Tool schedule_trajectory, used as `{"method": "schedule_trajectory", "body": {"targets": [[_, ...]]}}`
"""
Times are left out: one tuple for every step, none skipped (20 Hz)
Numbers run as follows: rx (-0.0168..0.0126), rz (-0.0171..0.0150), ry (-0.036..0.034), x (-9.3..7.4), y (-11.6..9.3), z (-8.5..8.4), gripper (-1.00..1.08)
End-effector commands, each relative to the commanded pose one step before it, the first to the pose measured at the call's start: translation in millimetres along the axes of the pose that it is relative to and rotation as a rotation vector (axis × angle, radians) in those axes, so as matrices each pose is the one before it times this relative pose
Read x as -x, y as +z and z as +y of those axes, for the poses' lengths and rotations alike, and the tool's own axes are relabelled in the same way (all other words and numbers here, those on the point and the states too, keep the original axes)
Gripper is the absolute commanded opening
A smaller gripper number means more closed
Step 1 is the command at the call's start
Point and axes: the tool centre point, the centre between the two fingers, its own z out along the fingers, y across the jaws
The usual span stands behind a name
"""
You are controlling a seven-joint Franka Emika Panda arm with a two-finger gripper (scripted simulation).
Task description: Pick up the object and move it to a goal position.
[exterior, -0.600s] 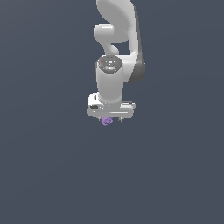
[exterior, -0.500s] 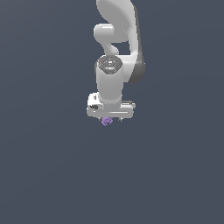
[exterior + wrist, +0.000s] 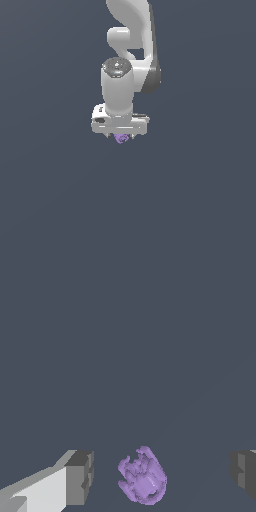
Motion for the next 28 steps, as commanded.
{"method": "schedule_trajectory", "body": {"targets": [[0.00103,0.00388,0.00073,-1.28,-1.85,1.12,1.00],[-0.00038,-0.00141,-0.00049,0.34,0.79,-0.20,1.00],[-0.00025,-0.00080,-0.00213,0.52,0.63,-0.37,1.00],[-0.00019,-0.00047,-0.00312,0.59,0.67,-0.13,1.00],[-0.00016,-0.00026,-0.00425,0.69,0.77,0.03,1.00],[-0.00014,-0.00010,-0.00539,0.82,0.89,0.18,1.00],[-0.00014,0.00001,-0.00659,0.96,1.04,0.28,1.00],[-0.00016,0.00004,-0.00784,1.14,1.22,0.31,1.00],[-0.00021,-0.00007,-0.00903,1.36,1.45,0.30,1.00],[-0.00030,-0.00024,-0.01042,1.63,1.72,0.22,1.00],[-0.00038,-0.00038,-0.01181,1.89,1.98,0.15,1.00],[-0.00044,-0.00042,-0.01311,2.11,2.19,0.14,1.00],[-0.00046,-0.00037,-0.01436,2.31,2.35,0.16,1.00],[-0.00050,-0.00034,-0.01566,2.53,2.52,0.14,1.00],[-0.00056,-0.00038,-0.01697,2.77,2.72,0.09,1.00],[-0.00063,-0.00041,-0.01833,3.02,2.92,0.00,1.00],[-0.00069,-0.00042,-0.01965,3.27,3.10,-0.07,1.00],[-0.00075,-0.00042,-0.02098,3.52,3.27,-0.17,1.00],[-0.00082,-0.00042,-0.02231,3.78,3.44,-0.28,1.00],[-0.00089,-0.00041,-0.02367,4.03,3.60,-0.43,1.00],[-0.00096,-0.00040,-0.02501,4.29,3.75,-0.60,1.00],[-0.00101,-0.00037,-0.02567,4.43,3.79,-0.76,1.00],[-0.00104,-0.00033,-0.02569,4.45,3.74,-0.92,1.00],[-0.00106,-0.00029,-0.02573,4.47,3.69,-1.09,1.00],[-0.00108,-0.00024,-0.02564,4.46,3.62,-1.24,1.00],[-0.00106,-0.00019,-0.02458,4.28,3.41,-1.34,1.00],[-0.00102,-0.00014,-0.02327,4.05,3.18,-1.41,1.00],[-0.00097,-0.00010,-0.02196,3.81,2.96,-1.45,1.00]]}}
